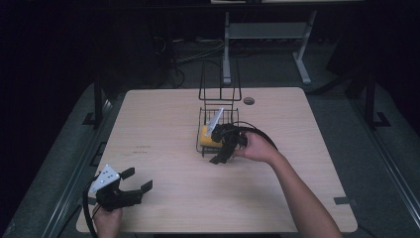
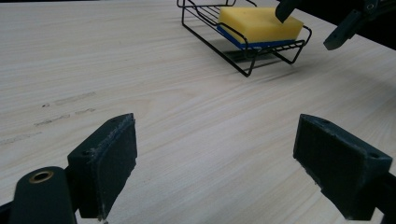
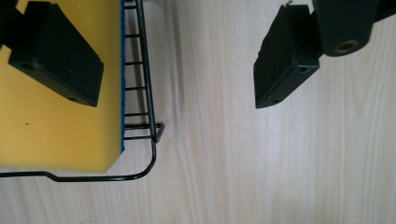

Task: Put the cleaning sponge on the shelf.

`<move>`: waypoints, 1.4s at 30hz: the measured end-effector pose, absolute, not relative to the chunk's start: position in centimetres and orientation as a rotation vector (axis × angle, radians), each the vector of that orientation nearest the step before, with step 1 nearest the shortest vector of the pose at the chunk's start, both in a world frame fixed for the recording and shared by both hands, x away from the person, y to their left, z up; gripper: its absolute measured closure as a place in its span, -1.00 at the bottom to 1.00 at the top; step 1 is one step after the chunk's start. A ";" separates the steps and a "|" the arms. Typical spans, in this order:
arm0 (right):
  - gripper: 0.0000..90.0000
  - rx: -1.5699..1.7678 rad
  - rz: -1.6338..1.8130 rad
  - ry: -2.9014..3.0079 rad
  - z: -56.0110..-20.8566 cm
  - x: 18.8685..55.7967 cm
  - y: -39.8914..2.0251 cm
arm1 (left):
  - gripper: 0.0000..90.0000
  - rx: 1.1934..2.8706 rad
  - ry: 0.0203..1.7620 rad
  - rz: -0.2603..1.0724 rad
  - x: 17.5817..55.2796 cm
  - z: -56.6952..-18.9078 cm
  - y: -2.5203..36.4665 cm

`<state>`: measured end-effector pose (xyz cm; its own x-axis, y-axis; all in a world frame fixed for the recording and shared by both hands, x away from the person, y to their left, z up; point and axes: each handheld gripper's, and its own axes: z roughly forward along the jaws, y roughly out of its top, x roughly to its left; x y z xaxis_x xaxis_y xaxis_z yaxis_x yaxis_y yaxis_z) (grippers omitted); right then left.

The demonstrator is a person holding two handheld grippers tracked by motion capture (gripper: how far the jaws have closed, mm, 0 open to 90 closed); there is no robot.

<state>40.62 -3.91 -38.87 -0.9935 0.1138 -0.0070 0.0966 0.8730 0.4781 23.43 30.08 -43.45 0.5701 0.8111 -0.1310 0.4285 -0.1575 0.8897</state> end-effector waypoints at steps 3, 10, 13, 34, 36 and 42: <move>-0.65 0.160 0.771 3.008 -38.9 40.2 -3.9 | -0.71 1.783 1.024 0.471 23.5 -43.5 30.1; -0.65 0.136 0.764 3.009 -39.2 39.6 -3.9 | -0.71 1.778 1.031 0.474 23.6 -43.5 30.1; -0.65 0.132 0.774 3.010 -39.3 39.2 -4.0 | -0.71 1.780 1.031 0.473 23.7 -43.5 30.1; -0.65 0.180 0.776 3.001 -40.6 36.2 -7.2 | -0.71 1.796 1.009 0.474 23.6 -43.5 29.8; -0.65 0.178 0.789 2.996 -40.6 35.8 -7.7 | -0.71 1.800 1.009 0.476 23.6 -43.5 29.8; -0.65 0.194 0.786 2.994 -40.9 35.1 -8.9 | -0.71 1.807 1.010 0.475 23.7 -43.5 29.7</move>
